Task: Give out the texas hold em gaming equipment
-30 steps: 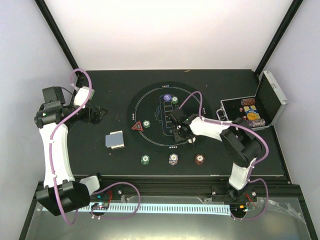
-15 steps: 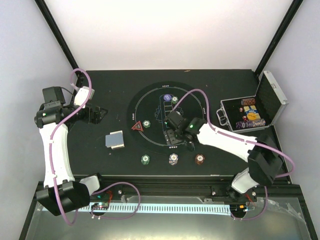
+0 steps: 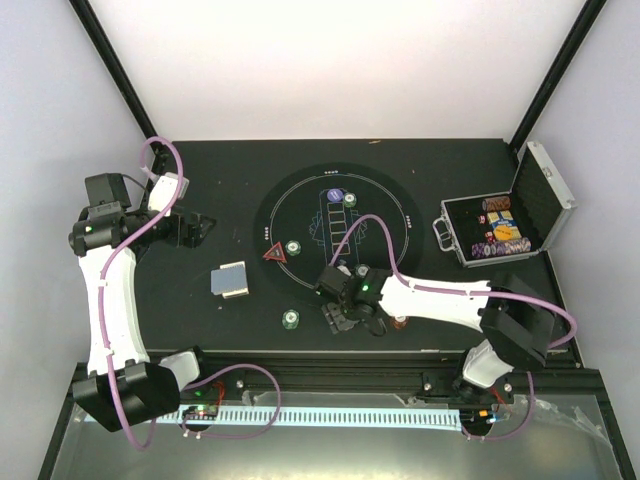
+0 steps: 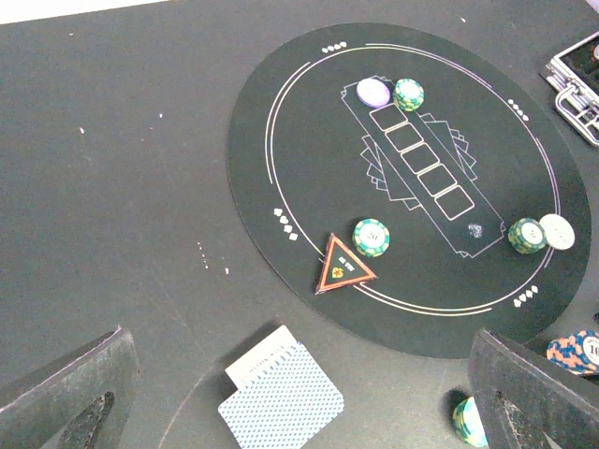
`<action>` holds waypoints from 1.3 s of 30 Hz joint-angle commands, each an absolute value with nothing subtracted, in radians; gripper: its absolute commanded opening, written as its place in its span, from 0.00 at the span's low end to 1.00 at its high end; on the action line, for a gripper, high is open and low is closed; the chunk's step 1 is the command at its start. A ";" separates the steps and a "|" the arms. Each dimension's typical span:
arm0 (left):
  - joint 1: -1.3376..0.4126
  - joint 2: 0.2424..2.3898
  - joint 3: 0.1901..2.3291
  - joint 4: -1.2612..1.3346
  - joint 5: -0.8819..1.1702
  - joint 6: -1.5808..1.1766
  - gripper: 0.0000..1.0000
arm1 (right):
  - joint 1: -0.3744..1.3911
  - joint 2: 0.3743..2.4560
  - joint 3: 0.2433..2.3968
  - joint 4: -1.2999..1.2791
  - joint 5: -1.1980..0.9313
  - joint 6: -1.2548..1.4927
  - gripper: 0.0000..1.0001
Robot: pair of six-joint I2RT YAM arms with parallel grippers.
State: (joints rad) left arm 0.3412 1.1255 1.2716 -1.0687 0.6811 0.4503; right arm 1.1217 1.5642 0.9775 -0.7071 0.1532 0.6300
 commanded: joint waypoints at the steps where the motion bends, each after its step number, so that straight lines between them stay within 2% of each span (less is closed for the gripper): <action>1: 0.347 1.105 1.305 -1.083 0.708 0.445 0.99 | 1.124 1.591 0.973 -0.667 0.117 0.641 0.73; 6: 0.347 1.103 1.305 -1.083 0.708 0.446 0.99 | 1.124 1.611 0.968 -0.665 0.138 0.641 0.69; 15: 0.348 1.100 1.307 -1.080 0.702 0.445 0.99 | 1.123 1.621 0.963 -0.659 0.155 0.641 0.54; 30: 0.347 1.099 1.311 -1.083 0.701 0.442 0.99 | 1.121 1.600 1.022 -0.717 0.206 0.621 0.20; 39: 0.347 1.101 1.308 -1.084 0.700 0.442 0.99 | 1.097 1.627 1.256 -0.840 0.260 0.549 0.18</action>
State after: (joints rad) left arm 0.3412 1.1122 1.2728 -1.0687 0.6811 0.4492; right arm 1.1179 1.6112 1.1427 -0.7860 0.2039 0.5991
